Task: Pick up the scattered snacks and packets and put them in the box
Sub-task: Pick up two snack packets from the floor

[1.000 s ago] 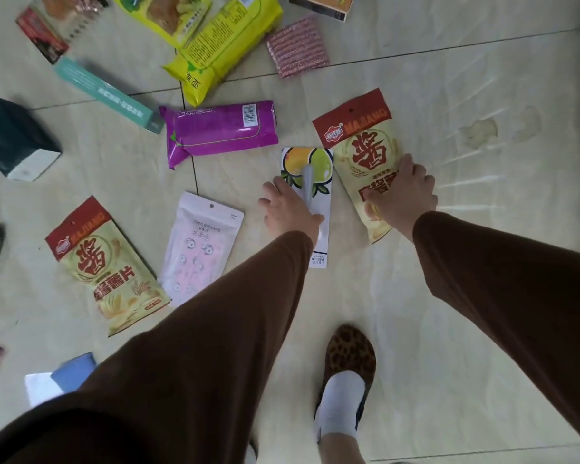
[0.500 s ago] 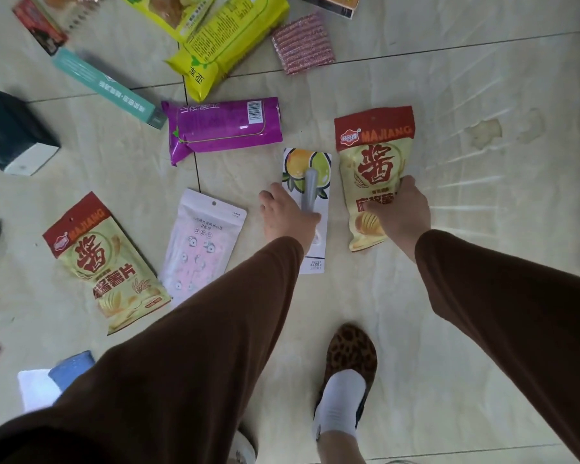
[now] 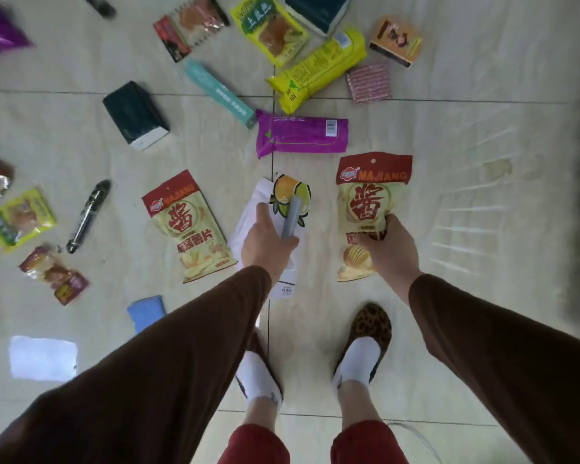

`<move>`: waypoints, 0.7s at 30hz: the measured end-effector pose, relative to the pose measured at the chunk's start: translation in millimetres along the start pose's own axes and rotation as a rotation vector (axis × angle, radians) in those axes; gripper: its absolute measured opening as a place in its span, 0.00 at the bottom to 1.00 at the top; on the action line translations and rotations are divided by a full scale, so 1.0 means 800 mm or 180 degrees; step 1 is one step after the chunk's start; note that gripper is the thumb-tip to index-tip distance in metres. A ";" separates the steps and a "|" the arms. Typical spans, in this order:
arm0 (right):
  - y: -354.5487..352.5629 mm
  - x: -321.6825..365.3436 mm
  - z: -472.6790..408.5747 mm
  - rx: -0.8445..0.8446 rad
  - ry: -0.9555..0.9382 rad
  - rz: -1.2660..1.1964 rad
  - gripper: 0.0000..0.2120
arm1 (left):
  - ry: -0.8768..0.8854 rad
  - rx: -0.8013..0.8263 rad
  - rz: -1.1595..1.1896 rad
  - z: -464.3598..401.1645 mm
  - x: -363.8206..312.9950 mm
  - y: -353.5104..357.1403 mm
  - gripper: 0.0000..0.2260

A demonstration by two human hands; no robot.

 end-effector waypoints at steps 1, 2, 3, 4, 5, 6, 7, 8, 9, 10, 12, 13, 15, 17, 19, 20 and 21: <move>-0.001 0.018 0.021 0.0045 -0.0083 0.0072 0.16 | 0.0022 0.0000 0.0030 0.013 0.002 -0.027 0.24; -0.002 0.037 0.042 0.0091 -0.0181 0.0153 0.15 | 0.0041 -0.0005 0.0057 0.027 0.005 -0.054 0.24; -0.002 0.055 0.061 0.0138 -0.0285 0.0224 0.15 | 0.0046 -0.0014 0.0076 0.040 0.007 -0.080 0.23; -0.002 0.075 0.080 0.0191 -0.0391 0.0283 0.15 | 0.0037 -0.0033 0.0106 0.054 0.009 -0.106 0.24; -0.001 0.094 0.099 0.0248 -0.0502 0.0340 0.15 | 0.0032 -0.0058 0.0134 0.069 0.012 -0.131 0.25; 0.000 0.114 0.117 0.0304 -0.0609 0.0404 0.14 | 0.0028 -0.0094 0.0153 0.083 0.015 -0.154 0.27; 0.002 0.133 0.135 0.0357 -0.0706 0.0448 0.14 | 0.0023 -0.0144 0.0165 0.098 0.019 -0.177 0.29; 0.004 0.151 0.151 0.0410 -0.0788 0.0473 0.14 | 0.0008 -0.0210 0.0180 0.112 0.023 -0.199 0.30; 0.008 0.169 0.166 0.0469 -0.0861 0.0495 0.14 | -0.0020 -0.0289 0.0202 0.126 0.028 -0.221 0.31; 0.013 0.188 0.182 0.0522 -0.0938 0.0524 0.14 | -0.0053 -0.0378 0.0227 0.139 0.035 -0.241 0.30; 0.025 0.224 0.210 0.0624 -0.1083 0.0594 0.15 | -0.0146 -0.0530 0.0294 0.166 0.051 -0.281 0.27; 0.032 0.241 0.225 0.0671 -0.1154 0.0641 0.14 | -0.0194 -0.0612 0.0320 0.179 0.060 -0.299 0.26; 0.050 0.276 0.257 0.0765 -0.1306 0.0710 0.12 | -0.0302 -0.0796 0.0385 0.205 0.085 -0.337 0.25; 0.071 0.307 0.289 0.0820 -0.1431 0.0758 0.12 | -0.0471 -0.0973 0.0489 0.230 0.117 -0.372 0.26; 0.099 0.336 0.322 0.0860 -0.1540 0.0866 0.12 | -0.0612 -0.1176 0.0605 0.257 0.151 -0.410 0.30; 0.115 0.348 0.339 0.0872 -0.1579 0.0925 0.12 | -0.0664 -0.1281 0.0671 0.270 0.171 -0.429 0.30; 0.132 0.361 0.356 0.0879 -0.1618 0.0985 0.12 | -0.0709 -0.1376 0.0747 0.282 0.190 -0.448 0.29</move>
Point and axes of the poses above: each hand's wrist, its own z-axis away from the middle knuckle, its own y-axis out of the palm, x = y × z, the point moved 3 cm from there along -z, towards the middle knuckle, and after that the axes turned 9 degrees about z, right-handed, at the moved point
